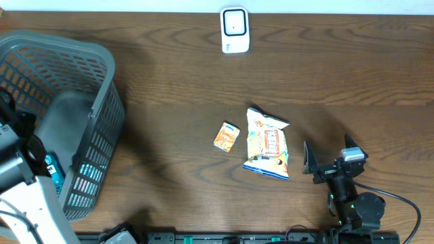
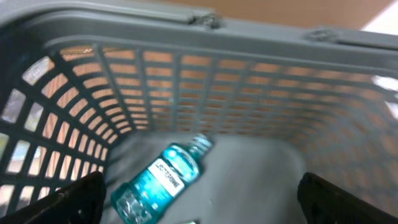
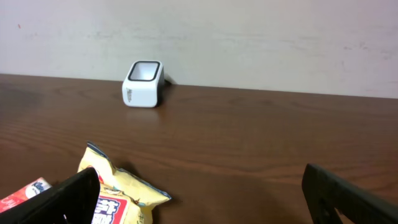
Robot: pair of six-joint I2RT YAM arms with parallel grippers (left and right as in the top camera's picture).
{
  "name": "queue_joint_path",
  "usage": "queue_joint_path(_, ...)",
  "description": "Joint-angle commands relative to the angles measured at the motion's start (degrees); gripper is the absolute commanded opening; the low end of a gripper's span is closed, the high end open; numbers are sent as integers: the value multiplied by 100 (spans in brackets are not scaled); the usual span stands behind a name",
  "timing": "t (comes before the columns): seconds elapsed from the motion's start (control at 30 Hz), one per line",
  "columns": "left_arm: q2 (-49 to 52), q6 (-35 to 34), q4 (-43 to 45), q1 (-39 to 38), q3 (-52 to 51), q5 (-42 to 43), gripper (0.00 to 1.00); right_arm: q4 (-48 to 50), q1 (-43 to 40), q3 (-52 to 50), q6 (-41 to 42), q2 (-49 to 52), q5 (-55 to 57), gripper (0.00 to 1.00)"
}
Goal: Scan the item barcode
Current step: 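Move the left gripper back over the basket toward the Listerine bottle, then grasp the teal Listerine bottle in the basket with the left gripper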
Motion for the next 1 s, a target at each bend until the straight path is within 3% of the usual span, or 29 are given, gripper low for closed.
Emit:
queue_joint_path(0.0, 116, 616, 621, 302, -800, -55, 99, -28, 22, -9, -66, 0, 48, 99)
queue_joint_path(0.17, 116, 1456, 1202, 627, -1541, 52, 99, -28, 22, -9, -66, 0, 48, 99)
queue_joint_path(0.33, 310, 3147, 1803, 1154, -1932, 1517, 98, -28, 22, -9, -66, 0, 46, 99)
queue_joint_path(0.4, 549, 3438, 1803, 1327, -1967, 1600, 98, -28, 22, -9, -66, 0, 48, 99)
queue_joint_path(0.97, 2444, 3486, 1714, 1622, -1967, 2052, 98, -28, 22, -9, -66, 0, 48, 99)
